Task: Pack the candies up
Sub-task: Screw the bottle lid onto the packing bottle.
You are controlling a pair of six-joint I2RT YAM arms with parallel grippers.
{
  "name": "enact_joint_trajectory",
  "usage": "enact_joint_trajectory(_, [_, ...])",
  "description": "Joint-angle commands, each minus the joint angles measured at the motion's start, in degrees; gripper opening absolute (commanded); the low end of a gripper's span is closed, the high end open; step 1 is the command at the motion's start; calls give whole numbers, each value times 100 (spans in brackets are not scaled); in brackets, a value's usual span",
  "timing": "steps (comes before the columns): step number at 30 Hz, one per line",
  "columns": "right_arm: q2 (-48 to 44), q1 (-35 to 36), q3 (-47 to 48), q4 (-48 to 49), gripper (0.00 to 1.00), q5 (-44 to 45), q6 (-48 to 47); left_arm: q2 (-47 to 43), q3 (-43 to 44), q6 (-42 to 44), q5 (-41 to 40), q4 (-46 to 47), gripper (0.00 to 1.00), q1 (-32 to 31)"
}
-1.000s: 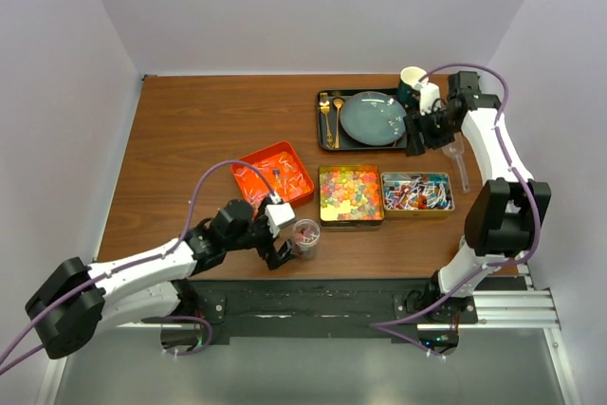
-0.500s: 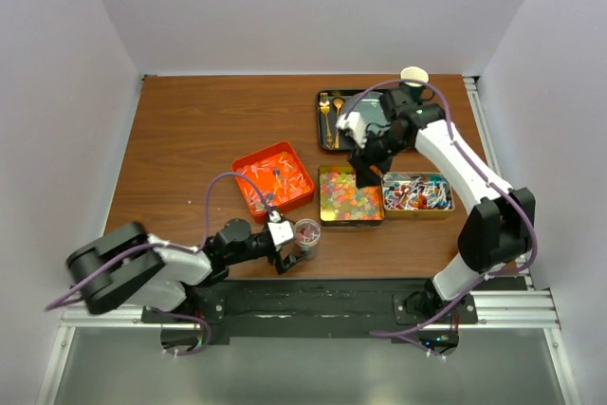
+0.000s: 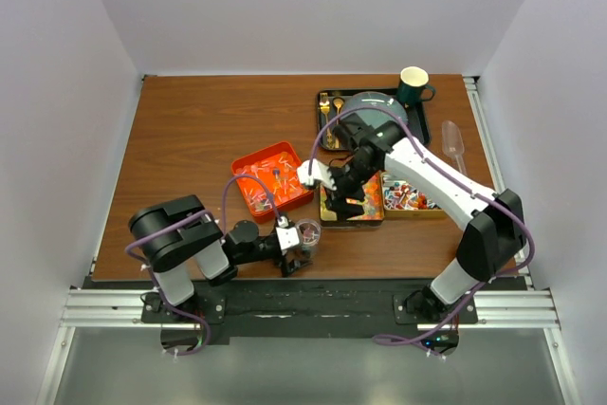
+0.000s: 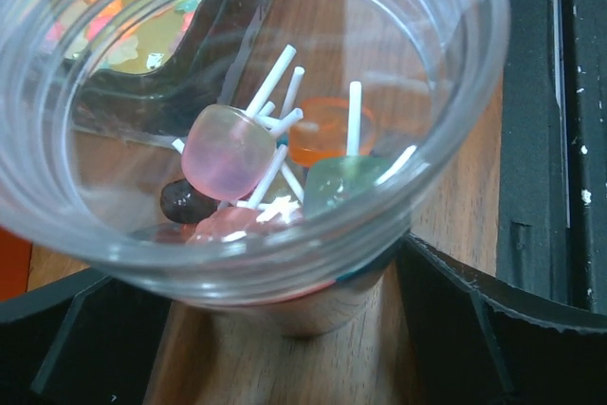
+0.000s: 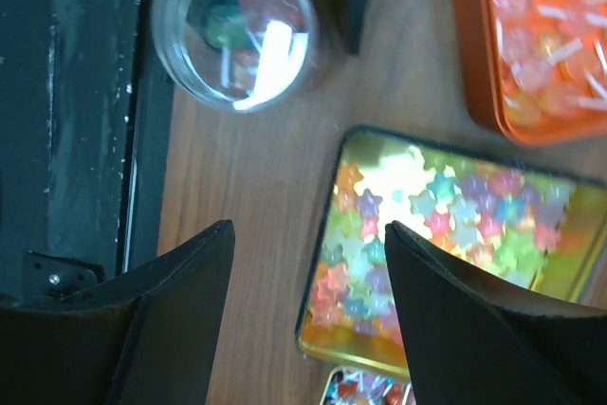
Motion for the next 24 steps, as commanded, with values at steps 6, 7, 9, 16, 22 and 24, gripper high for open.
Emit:
enact_joint_trajectory(6, [148, 768, -52, 355, 68, -236, -391, 37, 113, 278, -528, 1195, 95, -31])
enact_joint_trajectory(7, [166, 820, -61, 390, 68, -244, -408, 19, 148, 226, -572, 1073, 88, -22])
enact_joint_trajectory(9, [157, 855, -96, 460, 68, -201, -426, 19, 244, 173, -451, 923, 60, -31])
enact_joint_trajectory(16, [368, 926, -8, 390, 68, -174, -461, 19, 332, 217, -247, 598, 44, -22])
enact_joint_trajectory(22, [395, 1092, -105, 609, 69, -183, -224, 89, 403, 103, -318, 483, 30, -22])
enact_joint_trajectory(24, [421, 1128, -105, 575, 68, -104, -180, 89, 455, 85, -300, 309, 20, -22])
